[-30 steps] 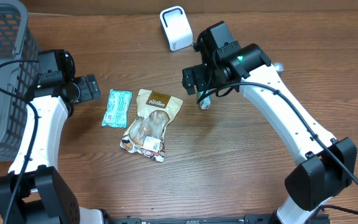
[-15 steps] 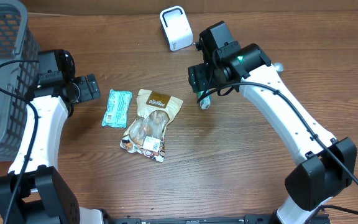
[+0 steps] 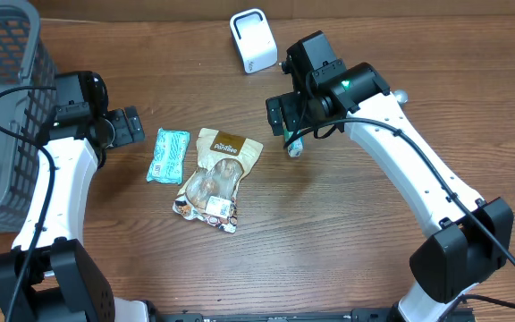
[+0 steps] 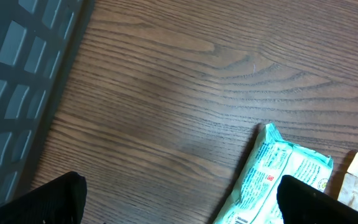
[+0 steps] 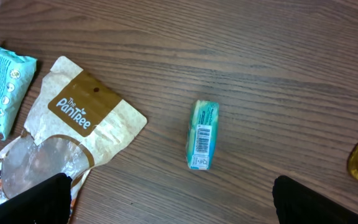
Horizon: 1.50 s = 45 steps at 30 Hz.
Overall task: Scan the item barcode
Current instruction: 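Move the right gripper left over the small teal-green box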
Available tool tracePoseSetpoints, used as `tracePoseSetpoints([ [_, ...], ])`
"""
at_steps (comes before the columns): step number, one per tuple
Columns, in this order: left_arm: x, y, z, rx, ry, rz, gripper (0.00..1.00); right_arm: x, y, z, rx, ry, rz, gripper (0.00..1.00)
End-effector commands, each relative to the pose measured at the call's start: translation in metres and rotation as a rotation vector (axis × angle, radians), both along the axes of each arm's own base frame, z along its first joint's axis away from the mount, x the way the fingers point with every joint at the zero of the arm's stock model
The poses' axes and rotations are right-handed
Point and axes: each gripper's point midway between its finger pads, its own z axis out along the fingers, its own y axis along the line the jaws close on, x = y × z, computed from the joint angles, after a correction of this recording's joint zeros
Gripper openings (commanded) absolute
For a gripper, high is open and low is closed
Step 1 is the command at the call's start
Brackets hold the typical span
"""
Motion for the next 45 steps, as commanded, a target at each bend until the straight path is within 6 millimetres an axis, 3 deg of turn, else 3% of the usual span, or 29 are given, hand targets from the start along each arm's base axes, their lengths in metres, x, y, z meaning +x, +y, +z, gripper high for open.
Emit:
tracePoseSetpoints([
  [1,0.005,-0.001,0.013,0.015,-0.032,-0.014,0.99,0.0,-0.002,-0.006,-0.016,0.012,0.001,1.0],
  [6,0.005,-0.001,0.013,0.015,-0.032,-0.014,1.0,-0.001,-0.002,-0.011,-0.023,0.027,0.001,0.99],
  [21,0.005,-0.001,0.013,0.015,-0.032,-0.014,1.0,0.001,-0.001,-0.011,-0.019,0.02,0.0,0.7],
  [45,0.005,-0.001,0.013,0.015,-0.032,-0.014,1.0,0.011,-0.011,-0.009,-0.075,-0.029,-0.034,0.58],
])
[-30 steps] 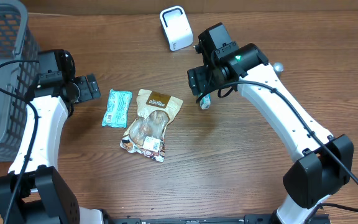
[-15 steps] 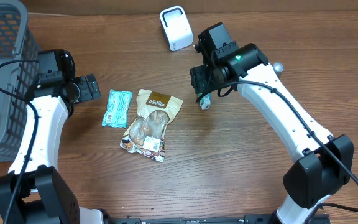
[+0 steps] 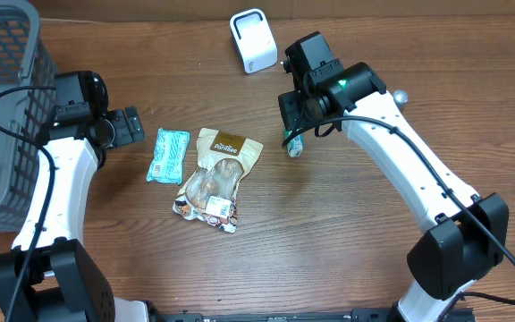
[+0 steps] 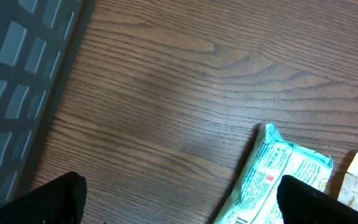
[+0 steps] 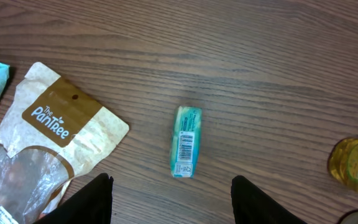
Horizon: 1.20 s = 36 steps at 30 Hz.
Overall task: Scan the item barcode
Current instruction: 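Move the right gripper left over the small teal-green box, then lower the right gripper onto the teal-green box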
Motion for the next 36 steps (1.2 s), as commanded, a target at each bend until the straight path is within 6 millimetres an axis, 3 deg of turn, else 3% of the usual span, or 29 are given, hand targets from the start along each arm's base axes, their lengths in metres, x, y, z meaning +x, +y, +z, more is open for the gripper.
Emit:
tracePoseSetpoints([
  [1,0.005,-0.001,0.013,0.015,-0.032,-0.014,0.99,0.003,-0.006,-0.003,-0.032,-0.009,-0.017,0.58],
  [7,0.005,-0.001,0.013,0.015,-0.032,-0.014,1.0,0.006,-0.025,-0.005,-0.058,0.003,-0.066,0.58],
  [14,0.005,-0.001,0.013,0.015,-0.032,-0.014,1.0,0.012,-0.043,-0.005,-0.017,0.019,-0.204,0.47],
  [25,0.005,-0.001,0.013,0.015,-0.032,-0.014,1.0,0.008,-0.046,-0.009,-0.029,0.038,-0.207,0.44],
  [31,0.005,-0.001,0.013,0.015,-0.031,-0.014,0.99,0.005,-0.046,-0.026,-0.023,0.056,-0.229,0.43],
  [36,0.005,-0.001,0.013,0.015,-0.032,-0.014,1.0,0.001,-0.047,-0.051,-0.028,0.075,-0.227,0.4],
])
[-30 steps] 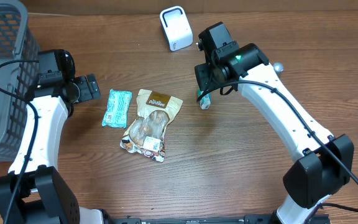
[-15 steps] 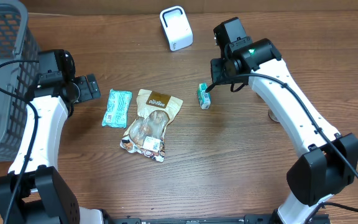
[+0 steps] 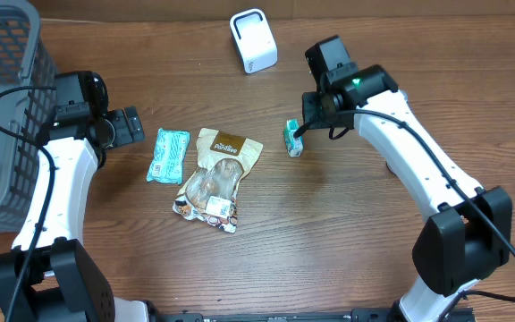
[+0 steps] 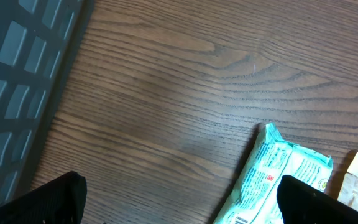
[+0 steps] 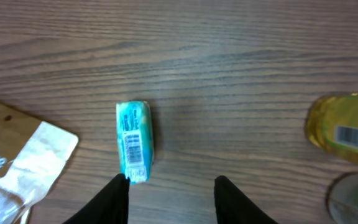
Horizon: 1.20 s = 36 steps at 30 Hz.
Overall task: Scan the item barcode
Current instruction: 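Lower the right gripper onto the teal-green box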
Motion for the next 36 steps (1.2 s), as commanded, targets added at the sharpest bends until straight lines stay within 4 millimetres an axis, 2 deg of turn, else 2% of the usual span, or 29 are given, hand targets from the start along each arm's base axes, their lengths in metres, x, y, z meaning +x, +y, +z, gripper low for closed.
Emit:
tracePoseSetpoints([
  [1,0.005,-0.001,0.013,0.015,-0.032,-0.014,1.0,-0.006,0.0,-0.023,0.002,0.029,-0.008,0.4],
  [11,0.005,-0.001,0.013,0.015,-0.032,-0.014,1.0,-0.014,0.002,-0.063,0.031,0.038,0.004,0.38],
  [34,0.005,-0.001,0.013,0.015,-0.032,-0.014,1.0,-0.012,0.003,-0.065,0.034,0.028,0.007,0.38],
  [36,0.005,-0.001,0.013,0.015,-0.032,-0.014,1.0,-0.012,0.003,-0.064,0.034,0.026,0.008,0.43],
])
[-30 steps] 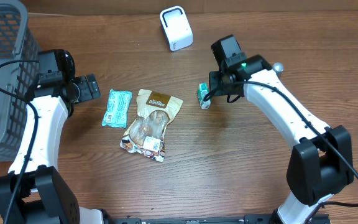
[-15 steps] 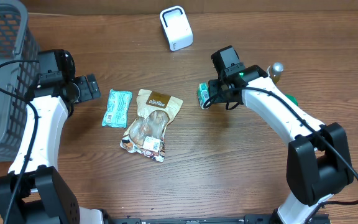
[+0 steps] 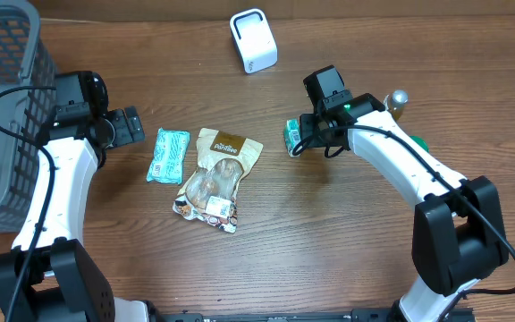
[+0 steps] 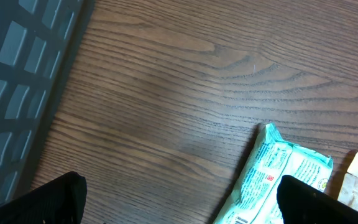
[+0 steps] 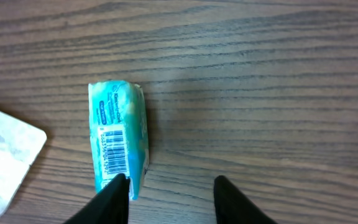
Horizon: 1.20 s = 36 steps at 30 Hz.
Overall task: Scan the item barcode
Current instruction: 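Lower the right gripper onto the teal-green box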
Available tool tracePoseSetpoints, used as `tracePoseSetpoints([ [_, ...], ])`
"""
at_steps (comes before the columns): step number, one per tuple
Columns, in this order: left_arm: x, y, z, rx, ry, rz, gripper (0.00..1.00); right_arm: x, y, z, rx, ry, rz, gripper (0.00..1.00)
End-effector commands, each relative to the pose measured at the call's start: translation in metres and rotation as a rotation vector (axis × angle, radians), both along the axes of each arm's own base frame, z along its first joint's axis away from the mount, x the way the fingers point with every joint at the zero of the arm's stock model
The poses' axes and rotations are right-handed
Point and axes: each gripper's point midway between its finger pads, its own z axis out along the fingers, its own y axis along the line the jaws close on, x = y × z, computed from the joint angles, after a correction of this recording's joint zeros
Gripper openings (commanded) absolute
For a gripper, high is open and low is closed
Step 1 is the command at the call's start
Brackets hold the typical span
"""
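The item is a small teal pack (image 5: 118,144) lying on the wooden table with its barcode facing up; it also shows in the overhead view (image 3: 291,136). My right gripper (image 5: 171,198) is open low over the pack's near end. Its left finger (image 5: 115,198) overlaps the pack's corner, and bare wood lies between the fingers. In the overhead view the right gripper (image 3: 306,139) sits just right of the pack. The white scanner (image 3: 253,40) stands at the back. My left gripper (image 4: 180,200) is open, hovering by the larger teal packet (image 4: 278,177).
A grey basket fills the far left. The larger teal packet (image 3: 167,155) and a brown PanTree snack bag (image 3: 217,177) lie mid-table. A yellow bottle with a silver cap (image 3: 398,101) stands behind my right arm.
My right gripper has come lower and closer to the small teal pack, which now looks bigger in the wrist view. The bottle has slid to that view's edge. The left arm is unchanged.
My right gripper was wide open, high above the small teal pack. Its fingers then stood closer together over the pack. After that it had shifted right, with the bottle in its view, and now it sits low at the pack's end. The left arm stayed still.
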Motion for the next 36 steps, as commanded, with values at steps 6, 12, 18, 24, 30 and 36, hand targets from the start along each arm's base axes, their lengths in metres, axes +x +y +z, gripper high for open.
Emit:
tracePoseSetpoints([
  [6,0.005,-0.001,0.013,0.015,-0.032,-0.014,0.99,0.003,0.002,-0.001,0.01,-0.013,0.0,0.42],
  [12,0.005,-0.001,0.013,0.015,-0.032,-0.014,1.0,0.004,0.002,-0.001,0.007,-0.017,-0.002,0.42],
  [18,0.005,-0.001,0.013,0.015,-0.032,-0.014,1.0,0.008,-0.01,0.0,-0.054,-0.044,-0.028,0.43],
  [24,0.005,-0.001,0.013,0.015,-0.032,-0.014,1.0,0.009,-0.01,-0.002,-0.056,-0.047,-0.029,0.42],
  [30,0.005,-0.001,0.013,0.015,-0.032,-0.014,1.0,0.008,-0.01,-0.006,-0.055,-0.048,-0.029,0.43],
  [36,0.005,-0.001,0.013,0.015,-0.032,-0.014,1.0,0.008,-0.01,-0.006,-0.055,-0.049,-0.029,0.43],
])
